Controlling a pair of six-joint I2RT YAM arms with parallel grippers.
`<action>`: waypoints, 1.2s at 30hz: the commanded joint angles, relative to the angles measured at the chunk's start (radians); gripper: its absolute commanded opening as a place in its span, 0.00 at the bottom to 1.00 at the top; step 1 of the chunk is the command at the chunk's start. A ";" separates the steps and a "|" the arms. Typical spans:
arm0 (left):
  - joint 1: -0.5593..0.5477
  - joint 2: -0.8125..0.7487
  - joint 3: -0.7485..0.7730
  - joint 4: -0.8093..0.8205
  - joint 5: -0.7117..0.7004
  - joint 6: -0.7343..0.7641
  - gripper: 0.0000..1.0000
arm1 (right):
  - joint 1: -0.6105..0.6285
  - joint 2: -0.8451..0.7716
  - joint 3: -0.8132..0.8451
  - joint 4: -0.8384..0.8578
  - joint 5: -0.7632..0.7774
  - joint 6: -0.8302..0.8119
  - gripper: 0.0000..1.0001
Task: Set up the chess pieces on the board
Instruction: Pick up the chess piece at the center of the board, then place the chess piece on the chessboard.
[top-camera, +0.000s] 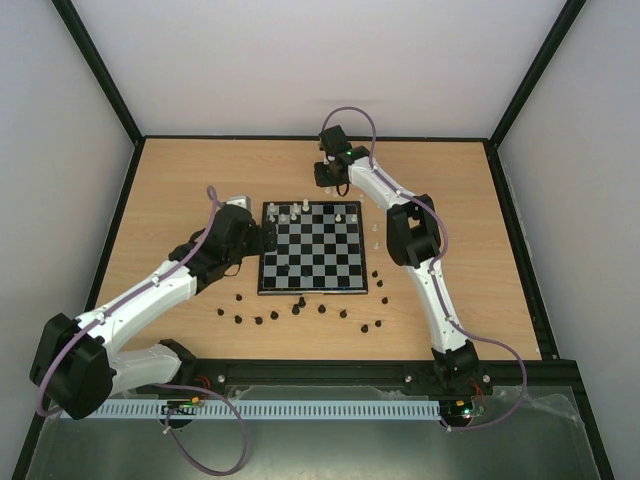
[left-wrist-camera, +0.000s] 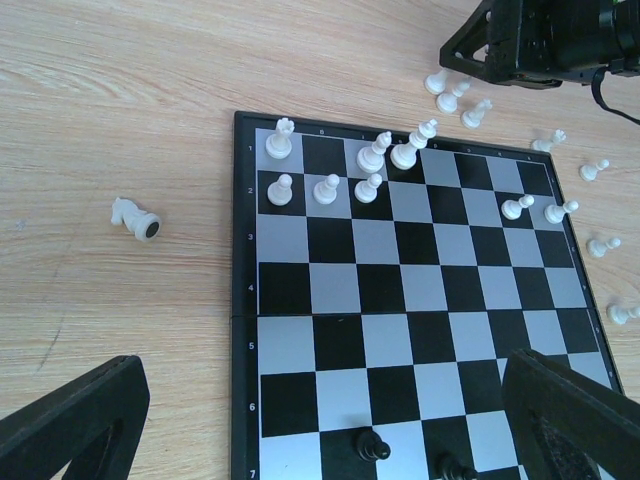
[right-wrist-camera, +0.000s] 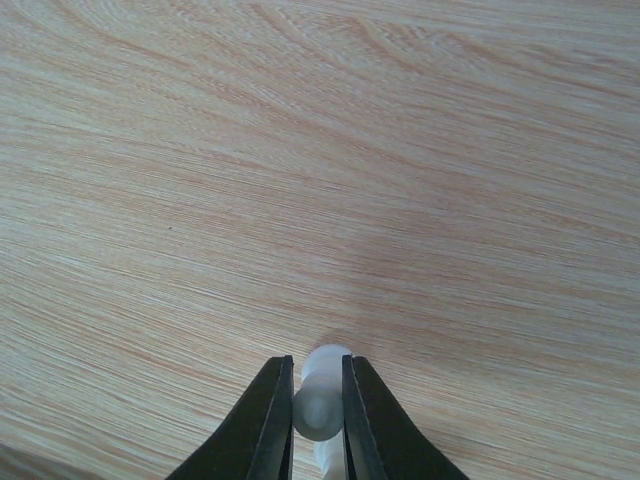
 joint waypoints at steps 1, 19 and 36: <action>0.005 0.009 0.023 0.017 0.001 0.011 0.99 | 0.002 0.014 0.031 -0.017 -0.009 -0.009 0.12; 0.013 -0.026 0.027 -0.001 -0.026 0.005 1.00 | 0.013 -0.087 0.025 -0.022 -0.055 -0.015 0.08; 0.034 -0.055 0.041 -0.025 -0.034 0.001 0.99 | 0.107 -0.428 -0.432 0.015 0.038 0.016 0.07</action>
